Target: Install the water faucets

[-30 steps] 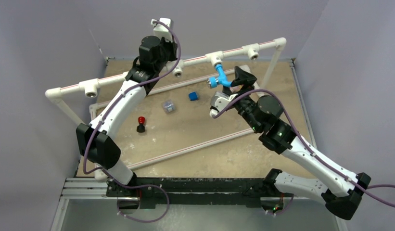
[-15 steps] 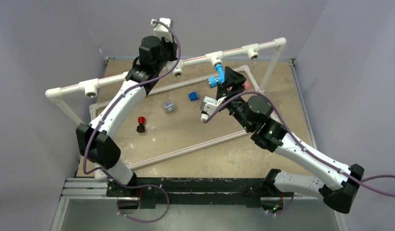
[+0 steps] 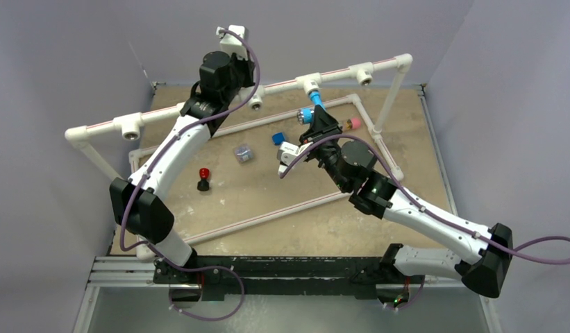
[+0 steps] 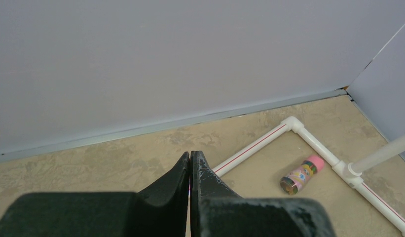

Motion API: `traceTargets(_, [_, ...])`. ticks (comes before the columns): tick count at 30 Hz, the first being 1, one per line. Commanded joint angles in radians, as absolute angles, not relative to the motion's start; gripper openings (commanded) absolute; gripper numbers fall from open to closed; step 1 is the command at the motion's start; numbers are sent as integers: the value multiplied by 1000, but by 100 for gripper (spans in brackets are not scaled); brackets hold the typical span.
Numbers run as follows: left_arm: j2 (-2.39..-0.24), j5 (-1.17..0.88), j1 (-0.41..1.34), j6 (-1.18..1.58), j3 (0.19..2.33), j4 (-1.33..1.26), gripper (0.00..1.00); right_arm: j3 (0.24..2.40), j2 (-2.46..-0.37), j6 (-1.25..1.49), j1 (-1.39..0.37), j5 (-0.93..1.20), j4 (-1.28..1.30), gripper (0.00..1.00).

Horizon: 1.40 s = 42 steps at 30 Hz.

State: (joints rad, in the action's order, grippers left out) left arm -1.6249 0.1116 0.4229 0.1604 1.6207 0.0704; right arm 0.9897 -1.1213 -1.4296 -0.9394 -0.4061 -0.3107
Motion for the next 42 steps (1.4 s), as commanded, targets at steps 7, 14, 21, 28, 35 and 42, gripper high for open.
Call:
traceTargets(7, [-1661, 92, 437, 146, 1577, 178, 0, 978, -1140, -1155, -963, -410, -510, 0])
traceTargets(14, [-1657, 91, 437, 148, 1582, 180, 0, 897, -1122, -498, -962, -422, -714, 0])
traceTargets(21, [-1654, 95, 437, 153, 1586, 181, 0, 809, -1143, 128, -960, -588, -849, 0])
traceTargets(28, [-1649, 112, 437, 153, 1621, 192, 0, 839, -1144, 606, -913, -733, -764, 0])
traceTargets(35, [-1671, 166, 437, 153, 1707, 207, 0, 826, -1109, 1129, -816, -607, -620, 0])
traceTargets(42, [-1698, 202, 433, 144, 1840, 210, 0, 823, -1087, 1290, -761, -565, -553, 0])
